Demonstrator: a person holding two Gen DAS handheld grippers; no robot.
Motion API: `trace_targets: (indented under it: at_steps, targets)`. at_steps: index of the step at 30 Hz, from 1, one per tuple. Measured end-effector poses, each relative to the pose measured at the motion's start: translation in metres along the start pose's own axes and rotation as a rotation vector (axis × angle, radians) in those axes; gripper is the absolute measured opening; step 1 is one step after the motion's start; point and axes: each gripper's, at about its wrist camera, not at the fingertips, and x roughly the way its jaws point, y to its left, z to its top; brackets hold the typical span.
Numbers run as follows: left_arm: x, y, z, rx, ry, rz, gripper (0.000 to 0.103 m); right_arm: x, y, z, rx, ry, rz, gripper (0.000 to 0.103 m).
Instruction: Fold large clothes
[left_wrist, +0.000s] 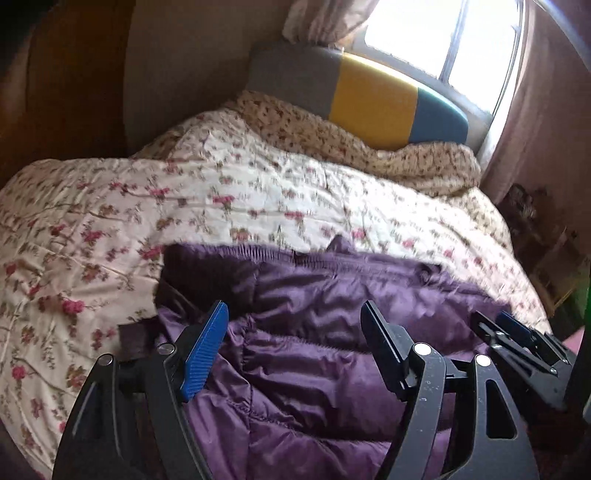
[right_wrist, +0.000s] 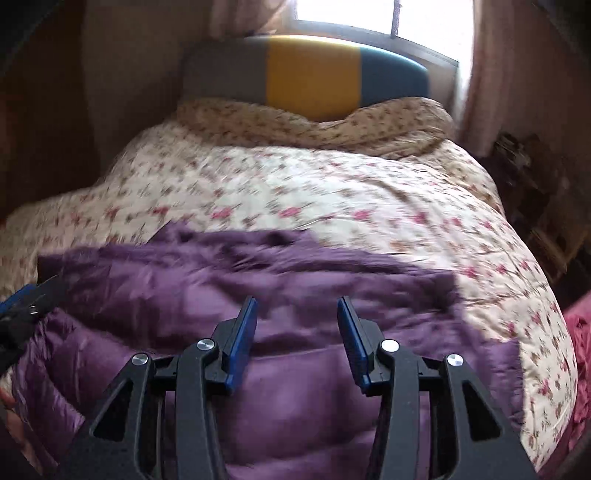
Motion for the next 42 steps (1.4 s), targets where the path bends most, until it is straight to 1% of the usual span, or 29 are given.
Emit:
trace_targets:
  at_steps: [3, 7, 11, 16, 24, 26, 32, 36, 42]
  targets:
    - [0.019, 0.01, -0.01, -0.004, 0.033, 0.006, 0.074, 0.021, 0.01, -0.011, -0.035, 0.022, -0.026, 0.045]
    - [0.028, 0.016, -0.02, -0.002, 0.038, -0.019, 0.074, 0.039, 0.017, -0.022, -0.068, 0.03, -0.045, 0.045]
    - [0.034, 0.02, -0.025, -0.03, 0.033, -0.045, 0.074, 0.051, 0.02, -0.027, -0.077, 0.036, -0.053, 0.045]
    - [0.04, 0.021, -0.028, -0.042, 0.026, -0.043, 0.074, 0.054, 0.022, -0.029, -0.081, 0.032, -0.062, 0.045]
    - [0.037, 0.02, -0.029, -0.036, 0.017, -0.035, 0.075, 0.054, 0.022, -0.03, -0.083, 0.024, -0.064, 0.045]
    - [0.032, 0.016, -0.028, -0.022, 0.014, -0.022, 0.076, 0.055, 0.024, -0.03, -0.088, 0.026, -0.07, 0.045]
    - [-0.001, 0.01, -0.026, 0.003, -0.044, 0.005, 0.077, 0.055, 0.024, -0.03, -0.089, 0.023, -0.071, 0.045]
    - [-0.018, 0.009, -0.028, 0.027, -0.067, 0.012, 0.077, 0.055, 0.024, -0.03, -0.09, 0.023, -0.074, 0.045]
    - [-0.042, 0.011, -0.037, 0.033, -0.084, 0.005, 0.077, 0.055, 0.024, -0.029, -0.091, 0.024, -0.075, 0.045]
